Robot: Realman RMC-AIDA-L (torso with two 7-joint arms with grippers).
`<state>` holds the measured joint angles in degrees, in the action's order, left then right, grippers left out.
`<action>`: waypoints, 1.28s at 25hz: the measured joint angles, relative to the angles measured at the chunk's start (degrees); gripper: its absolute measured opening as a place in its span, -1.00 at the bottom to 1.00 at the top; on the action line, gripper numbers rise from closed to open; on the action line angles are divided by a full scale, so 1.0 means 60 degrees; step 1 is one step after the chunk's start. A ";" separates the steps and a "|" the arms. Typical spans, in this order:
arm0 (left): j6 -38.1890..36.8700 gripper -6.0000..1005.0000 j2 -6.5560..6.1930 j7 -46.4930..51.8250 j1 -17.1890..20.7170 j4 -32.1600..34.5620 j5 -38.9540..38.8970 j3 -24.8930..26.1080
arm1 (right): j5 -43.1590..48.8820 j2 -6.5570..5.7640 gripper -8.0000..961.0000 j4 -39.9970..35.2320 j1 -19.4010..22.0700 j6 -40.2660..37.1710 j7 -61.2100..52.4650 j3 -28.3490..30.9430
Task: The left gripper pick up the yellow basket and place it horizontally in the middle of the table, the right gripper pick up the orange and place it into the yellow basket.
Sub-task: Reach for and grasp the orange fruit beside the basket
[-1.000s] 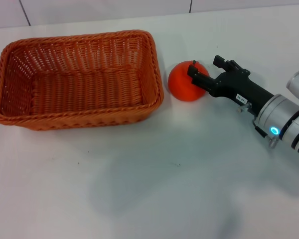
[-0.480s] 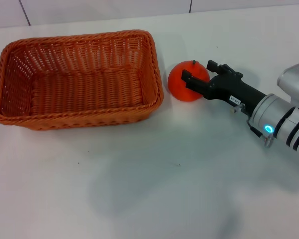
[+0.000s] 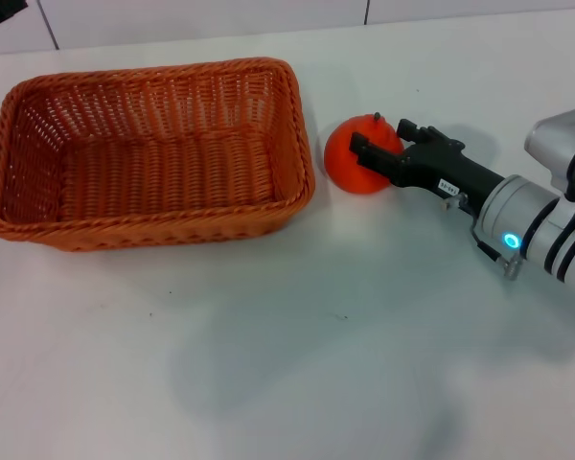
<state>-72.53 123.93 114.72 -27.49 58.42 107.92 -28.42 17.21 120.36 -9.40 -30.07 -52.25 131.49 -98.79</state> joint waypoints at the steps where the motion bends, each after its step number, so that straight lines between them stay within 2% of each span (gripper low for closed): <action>1: -0.0005 0.78 0.0000 -0.0002 0.0007 -0.0004 -0.0006 -0.0020 | 0.0005 0.0003 0.84 0.0000 -0.0011 0.0028 -0.0001 0.0000; 8: -0.0011 0.78 -0.0002 -0.0018 0.0039 -0.0024 -0.0015 -0.0042 | 0.0006 0.0005 0.74 -0.0053 -0.0004 -0.0040 -0.0002 0.0000; 11: -0.0013 0.78 -0.0002 -0.0028 0.0038 -0.0098 -0.0015 -0.0058 | 0.0006 -0.0006 0.36 -0.0082 0.0025 -0.0056 -0.0002 0.0000; 22: -0.0012 0.78 -0.0002 -0.0034 0.0068 -0.0128 -0.0029 -0.0156 | 0.0002 -0.0021 -0.22 -0.0103 0.0106 -0.0160 -0.0144 0.0009; 28: -0.0011 0.78 -0.0006 -0.0034 0.0128 -0.0128 -0.0038 -0.0148 | -0.0045 -0.0020 -0.40 -0.0113 0.0145 -0.0478 -0.0139 0.0086; 32: 0.0007 0.78 -0.0020 -0.0035 0.0163 -0.0127 -0.0060 -0.0122 | -0.0084 -0.0072 -0.47 -0.0280 0.0242 -0.1010 0.0021 0.0512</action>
<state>-72.48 123.82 114.51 -26.52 57.66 107.56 -29.16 16.70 119.93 -11.08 -28.62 -58.30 131.62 -95.72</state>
